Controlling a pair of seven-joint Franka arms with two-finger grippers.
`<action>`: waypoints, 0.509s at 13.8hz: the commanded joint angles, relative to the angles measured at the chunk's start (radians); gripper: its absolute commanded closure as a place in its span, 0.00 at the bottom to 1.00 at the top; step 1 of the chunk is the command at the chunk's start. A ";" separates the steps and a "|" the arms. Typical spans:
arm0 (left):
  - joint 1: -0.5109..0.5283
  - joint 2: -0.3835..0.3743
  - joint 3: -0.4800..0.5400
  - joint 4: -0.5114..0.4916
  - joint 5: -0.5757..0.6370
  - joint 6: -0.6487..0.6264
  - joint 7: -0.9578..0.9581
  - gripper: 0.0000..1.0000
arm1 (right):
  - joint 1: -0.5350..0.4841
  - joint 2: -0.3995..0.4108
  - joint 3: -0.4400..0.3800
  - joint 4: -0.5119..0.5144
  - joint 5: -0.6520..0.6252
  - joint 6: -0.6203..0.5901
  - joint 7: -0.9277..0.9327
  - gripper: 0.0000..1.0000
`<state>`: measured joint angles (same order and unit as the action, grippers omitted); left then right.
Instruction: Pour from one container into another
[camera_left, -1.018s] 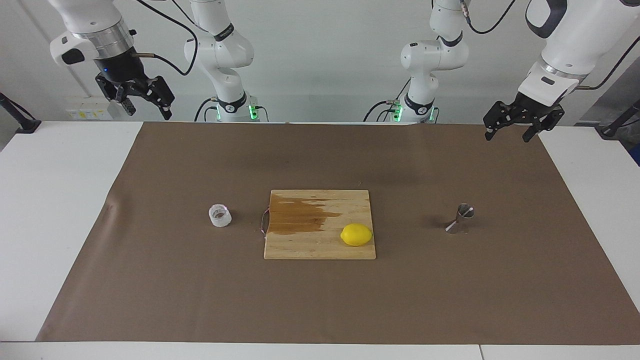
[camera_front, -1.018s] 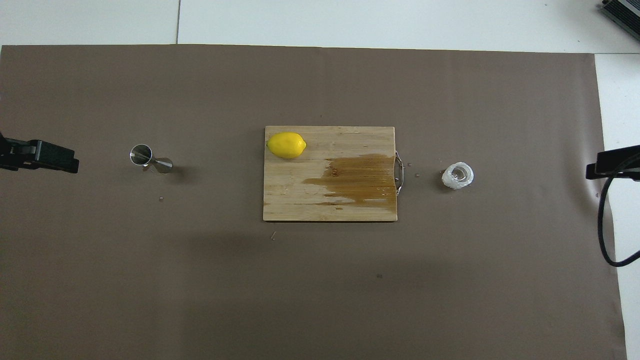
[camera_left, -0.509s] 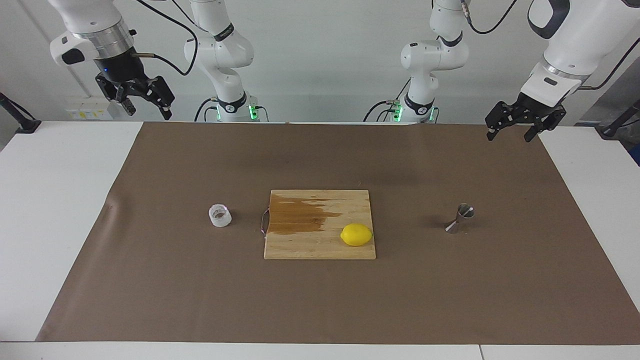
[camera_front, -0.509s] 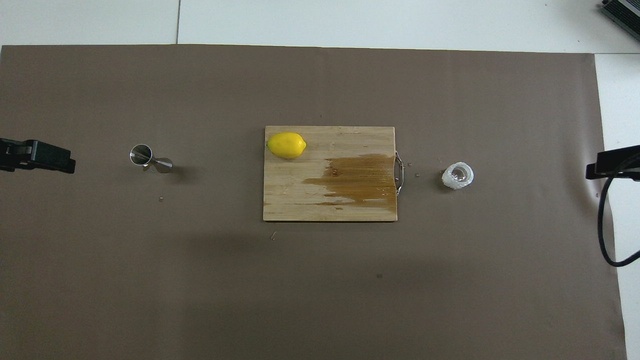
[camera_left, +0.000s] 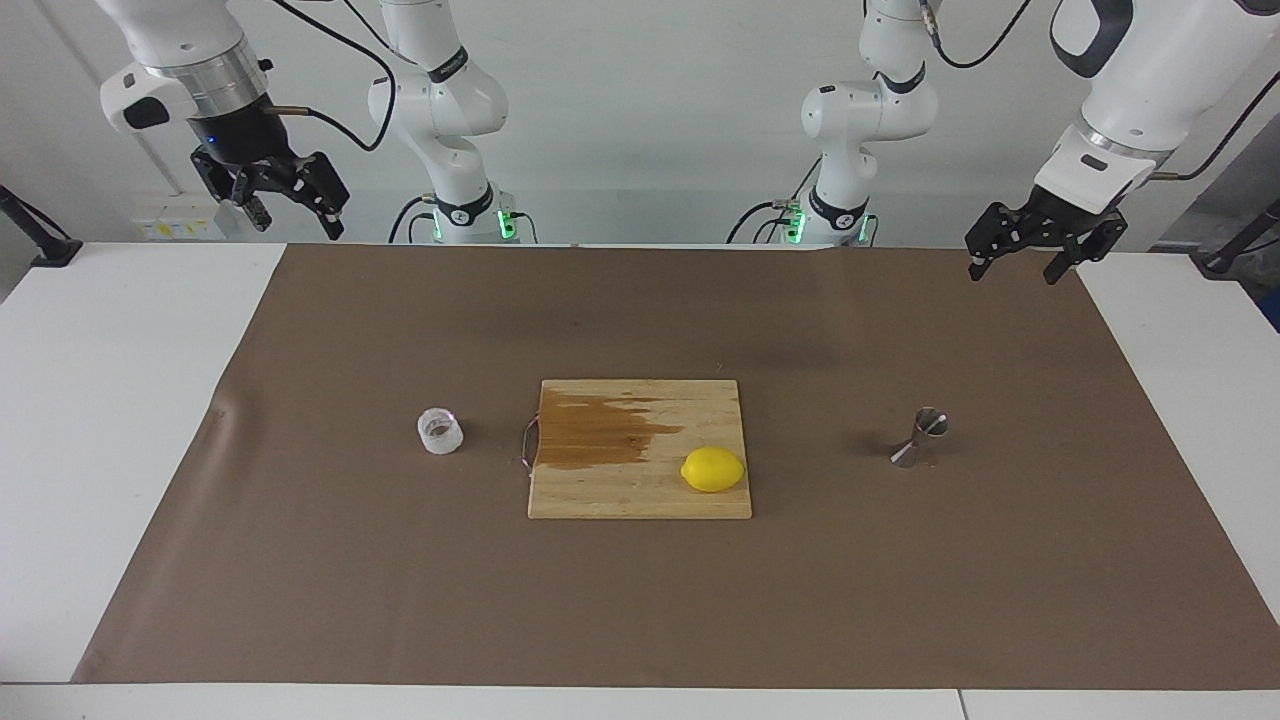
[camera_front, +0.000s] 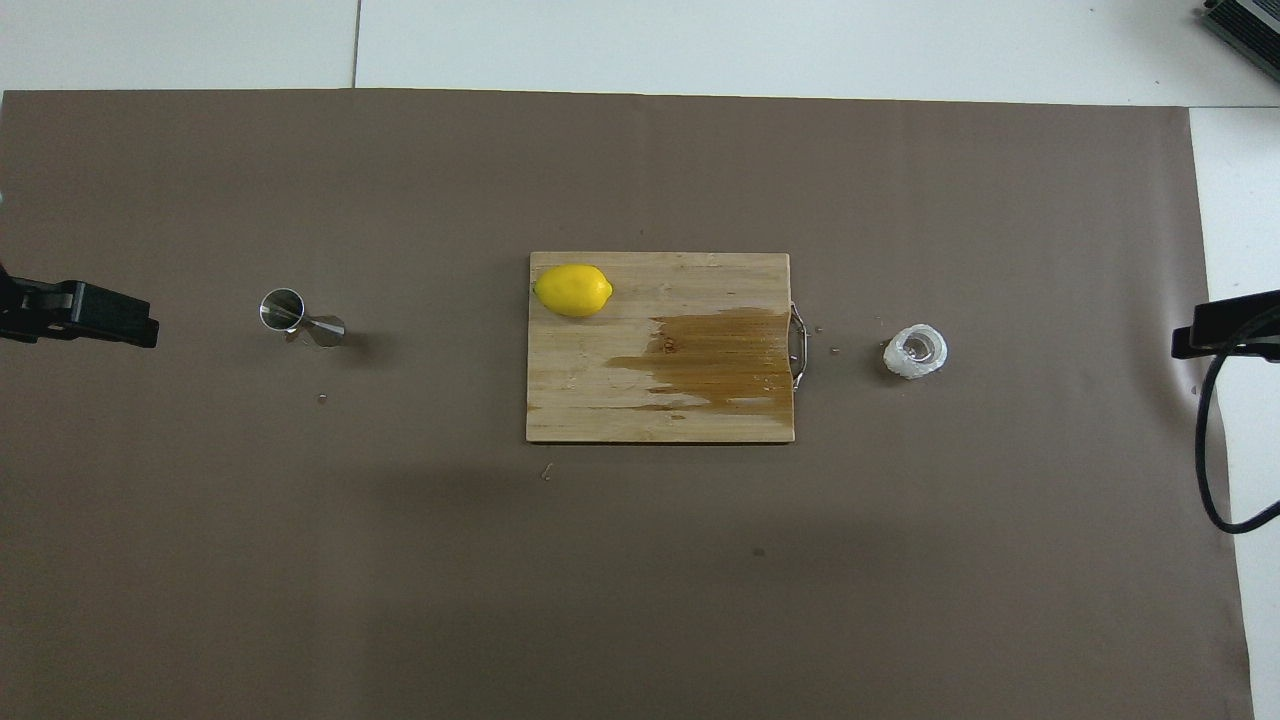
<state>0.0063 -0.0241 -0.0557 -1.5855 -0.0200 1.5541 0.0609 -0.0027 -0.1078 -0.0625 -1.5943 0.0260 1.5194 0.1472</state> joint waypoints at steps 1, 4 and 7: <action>-0.006 -0.013 0.005 -0.016 0.003 0.004 -0.007 0.00 | -0.005 -0.007 -0.003 0.004 0.011 -0.016 -0.018 0.00; 0.011 -0.031 0.007 -0.057 -0.053 0.018 -0.065 0.00 | -0.005 -0.007 -0.003 0.004 0.011 -0.016 -0.017 0.00; 0.024 -0.005 0.008 -0.056 -0.131 0.020 -0.122 0.00 | -0.005 -0.007 -0.003 0.004 0.011 -0.016 -0.018 0.00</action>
<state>0.0115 -0.0245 -0.0489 -1.6108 -0.0943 1.5562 -0.0229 -0.0027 -0.1078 -0.0625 -1.5943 0.0260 1.5194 0.1472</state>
